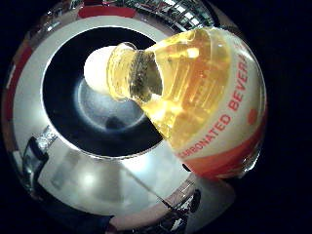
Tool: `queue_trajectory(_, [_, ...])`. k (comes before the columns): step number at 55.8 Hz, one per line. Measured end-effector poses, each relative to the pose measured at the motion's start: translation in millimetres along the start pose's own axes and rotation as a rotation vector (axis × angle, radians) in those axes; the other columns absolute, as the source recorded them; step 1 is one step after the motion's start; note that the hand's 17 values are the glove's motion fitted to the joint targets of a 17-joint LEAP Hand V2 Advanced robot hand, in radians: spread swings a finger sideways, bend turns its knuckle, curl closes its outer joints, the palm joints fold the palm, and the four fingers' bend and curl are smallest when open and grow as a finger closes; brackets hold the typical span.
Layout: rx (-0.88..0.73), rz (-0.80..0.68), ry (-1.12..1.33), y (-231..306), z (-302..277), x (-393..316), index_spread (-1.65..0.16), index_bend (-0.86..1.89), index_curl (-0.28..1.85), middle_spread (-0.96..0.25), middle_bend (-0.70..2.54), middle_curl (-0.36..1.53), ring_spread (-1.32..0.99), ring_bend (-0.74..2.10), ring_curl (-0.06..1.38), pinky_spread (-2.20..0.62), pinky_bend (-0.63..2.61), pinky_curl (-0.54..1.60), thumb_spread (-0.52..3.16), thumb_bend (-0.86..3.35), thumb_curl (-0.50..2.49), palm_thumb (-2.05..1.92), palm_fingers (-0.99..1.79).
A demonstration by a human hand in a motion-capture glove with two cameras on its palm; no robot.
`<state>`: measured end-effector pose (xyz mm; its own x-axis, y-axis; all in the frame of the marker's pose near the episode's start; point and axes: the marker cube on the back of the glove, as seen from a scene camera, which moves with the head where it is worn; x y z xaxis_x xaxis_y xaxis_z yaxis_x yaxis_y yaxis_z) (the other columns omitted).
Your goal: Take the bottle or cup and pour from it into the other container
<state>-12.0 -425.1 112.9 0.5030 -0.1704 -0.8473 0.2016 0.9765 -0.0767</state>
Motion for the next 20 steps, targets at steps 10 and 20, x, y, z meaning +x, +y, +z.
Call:
queue_trajectory(10, [0.007,0.022,-0.054,2,2,9,-0.33,0.10,0.24,-0.27,0.28,0.44,-0.22,0.59,0.38,0.06,0.33,0.37,0.85,-0.03,0.47,0.92,1.11])
queue_trajectory(20, [0.022,0.078,-0.154,13,3,14,-0.33,0.10,0.24,-0.27,0.28,0.44,-0.22,0.59,0.38,0.06,0.33,0.37,0.84,-0.02,0.47,0.93,1.11])
